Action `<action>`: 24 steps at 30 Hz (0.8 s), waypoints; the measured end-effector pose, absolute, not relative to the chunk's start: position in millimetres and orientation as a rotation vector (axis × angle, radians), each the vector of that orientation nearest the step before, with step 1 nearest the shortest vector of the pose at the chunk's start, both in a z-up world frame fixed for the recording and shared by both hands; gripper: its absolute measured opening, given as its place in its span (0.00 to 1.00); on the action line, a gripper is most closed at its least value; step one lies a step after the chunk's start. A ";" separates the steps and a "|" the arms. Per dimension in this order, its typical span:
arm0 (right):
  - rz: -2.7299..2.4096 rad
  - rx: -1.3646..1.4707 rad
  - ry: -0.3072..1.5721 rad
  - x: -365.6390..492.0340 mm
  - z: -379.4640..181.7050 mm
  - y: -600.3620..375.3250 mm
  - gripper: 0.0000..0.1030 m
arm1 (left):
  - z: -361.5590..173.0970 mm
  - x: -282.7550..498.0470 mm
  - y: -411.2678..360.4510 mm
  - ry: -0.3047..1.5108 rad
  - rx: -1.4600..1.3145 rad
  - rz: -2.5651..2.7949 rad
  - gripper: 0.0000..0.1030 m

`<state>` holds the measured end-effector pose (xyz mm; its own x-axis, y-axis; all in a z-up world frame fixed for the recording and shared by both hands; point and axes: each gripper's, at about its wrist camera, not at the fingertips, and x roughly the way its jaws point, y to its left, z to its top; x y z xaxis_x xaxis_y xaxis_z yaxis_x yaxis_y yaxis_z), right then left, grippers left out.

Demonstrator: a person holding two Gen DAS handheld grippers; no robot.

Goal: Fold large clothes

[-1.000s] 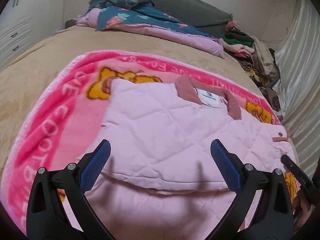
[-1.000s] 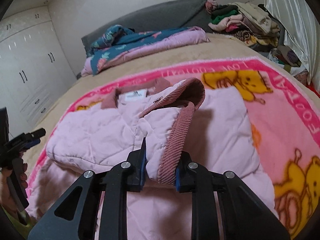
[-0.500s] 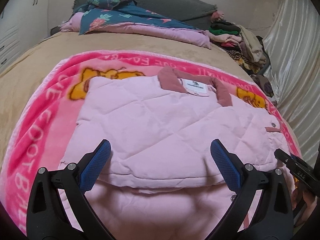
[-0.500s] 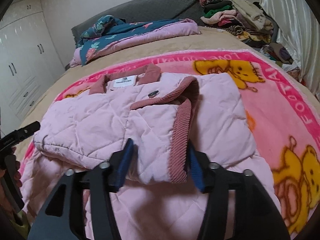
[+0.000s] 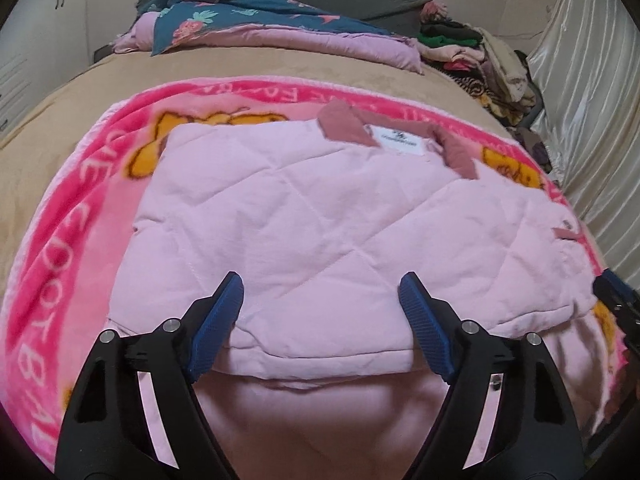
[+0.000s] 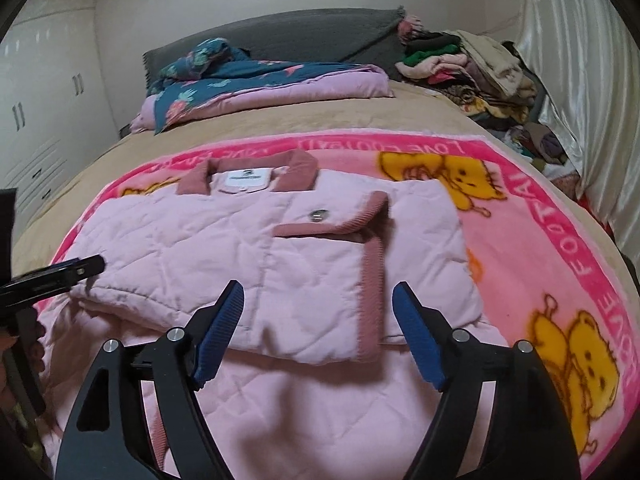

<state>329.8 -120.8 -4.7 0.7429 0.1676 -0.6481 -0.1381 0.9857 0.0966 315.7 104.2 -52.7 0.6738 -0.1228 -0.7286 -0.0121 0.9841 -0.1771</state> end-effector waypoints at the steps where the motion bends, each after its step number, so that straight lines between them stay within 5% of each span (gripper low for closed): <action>1: 0.184 0.036 0.715 330.2 -3.9 -114.8 0.74 | -56.4 316.8 107.8 0.837 -0.184 -0.071 0.72; 24: 0.293 -0.072 0.896 377.2 -33.1 -28.4 0.85 | -77.0 318.9 135.2 0.877 -0.252 -0.052 0.72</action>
